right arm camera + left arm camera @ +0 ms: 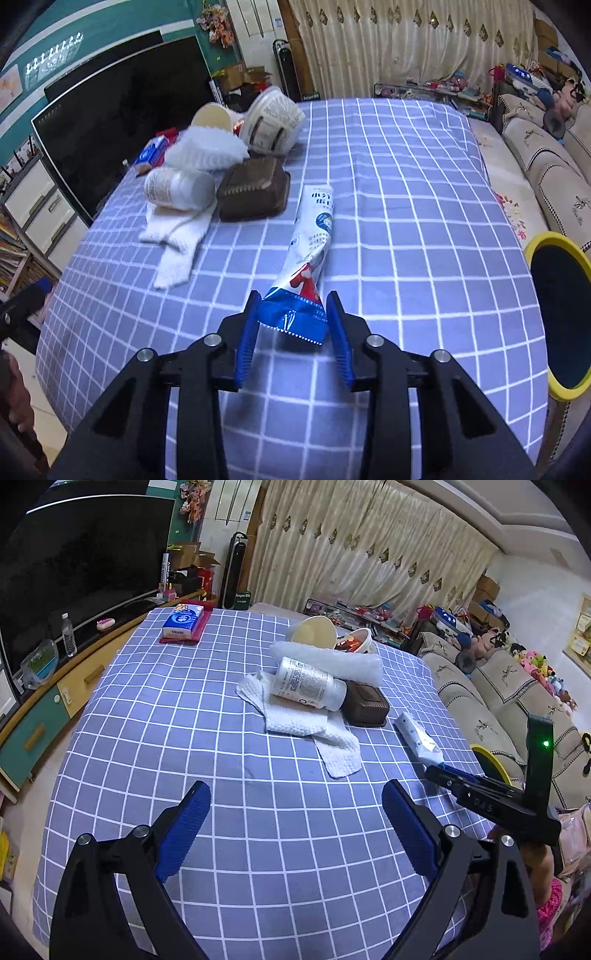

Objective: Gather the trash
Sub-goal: 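Carry the toothpaste tube with the right gripper over the bin and release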

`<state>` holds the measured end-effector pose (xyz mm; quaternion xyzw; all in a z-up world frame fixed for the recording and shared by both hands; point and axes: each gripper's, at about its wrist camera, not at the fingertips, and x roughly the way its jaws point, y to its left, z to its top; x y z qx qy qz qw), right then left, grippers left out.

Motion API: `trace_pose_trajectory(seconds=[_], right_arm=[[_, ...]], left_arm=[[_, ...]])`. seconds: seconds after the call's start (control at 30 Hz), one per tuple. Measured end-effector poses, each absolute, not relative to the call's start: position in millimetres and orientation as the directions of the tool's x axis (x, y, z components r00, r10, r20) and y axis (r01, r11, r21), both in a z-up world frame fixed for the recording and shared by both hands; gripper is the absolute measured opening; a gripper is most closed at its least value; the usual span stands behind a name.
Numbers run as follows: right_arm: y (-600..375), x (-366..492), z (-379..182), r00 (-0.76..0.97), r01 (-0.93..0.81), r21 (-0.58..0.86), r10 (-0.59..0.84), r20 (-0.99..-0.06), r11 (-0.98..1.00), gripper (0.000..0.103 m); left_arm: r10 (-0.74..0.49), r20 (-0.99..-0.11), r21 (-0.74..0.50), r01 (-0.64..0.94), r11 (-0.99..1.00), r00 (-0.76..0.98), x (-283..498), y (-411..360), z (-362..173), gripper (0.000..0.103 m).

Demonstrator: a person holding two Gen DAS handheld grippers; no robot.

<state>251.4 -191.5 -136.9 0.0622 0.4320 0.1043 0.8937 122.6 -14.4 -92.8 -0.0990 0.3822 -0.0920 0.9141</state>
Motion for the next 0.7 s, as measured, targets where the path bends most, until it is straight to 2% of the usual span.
trace_pose_trajectory(seconds=[0.17, 0.23, 0.27, 0.3, 0.4, 0.5, 0.53, 0.6, 0.7], right_arm=[[-201, 245, -149, 0.597, -0.137, 0.212, 0.251, -0.762, 0.968, 0.038], [-199, 243, -147, 0.599, -0.149, 0.207, 0.255, -0.759, 0.967, 0.057], [-201, 243, -144, 0.607, -0.148, 0.225, 0.268, -0.748, 0.963, 0.077], [-202, 243, -141, 0.609, -0.149, 0.244, 0.283, -0.741, 0.958, 0.081], [-208, 251, -132, 0.611, -0.13, 0.276, 0.296, -0.734, 0.952, 0.081], [-207, 264, -124, 0.632, -0.078, 0.198, 0.202, -0.748, 0.977, 0.079], [-204, 270, -125, 0.631, -0.066, 0.16, 0.166, -0.758, 0.985, 0.076], [-199, 281, -132, 0.608, -0.061, 0.121, 0.133, -0.783, 0.991, 0.06], [-190, 292, -142, 0.584, -0.057, 0.087, 0.104, -0.805, 0.995, 0.051]], left_arm=[[-0.244, -0.684, -0.244, 0.1, 0.965, 0.687, 124, -21, -94, 0.093], [-0.244, -0.686, -0.24, 0.103, 0.965, 0.686, 124, -23, -94, 0.093], [-0.245, -0.685, -0.239, 0.106, 0.965, 0.686, 124, -25, -94, 0.093], [-0.245, -0.684, -0.238, 0.107, 0.965, 0.687, 124, -25, -93, 0.093], [-0.243, -0.678, -0.234, 0.11, 0.966, 0.693, 122, -26, -91, 0.093], [-0.245, -0.679, -0.236, 0.111, 0.965, 0.692, 122, -25, -91, 0.093], [-0.246, -0.68, -0.237, 0.111, 0.965, 0.691, 122, -25, -91, 0.093], [-0.248, -0.681, -0.238, 0.113, 0.965, 0.688, 122, -26, -91, 0.093], [-0.247, -0.682, -0.236, 0.112, 0.965, 0.689, 122, -26, -91, 0.093]])
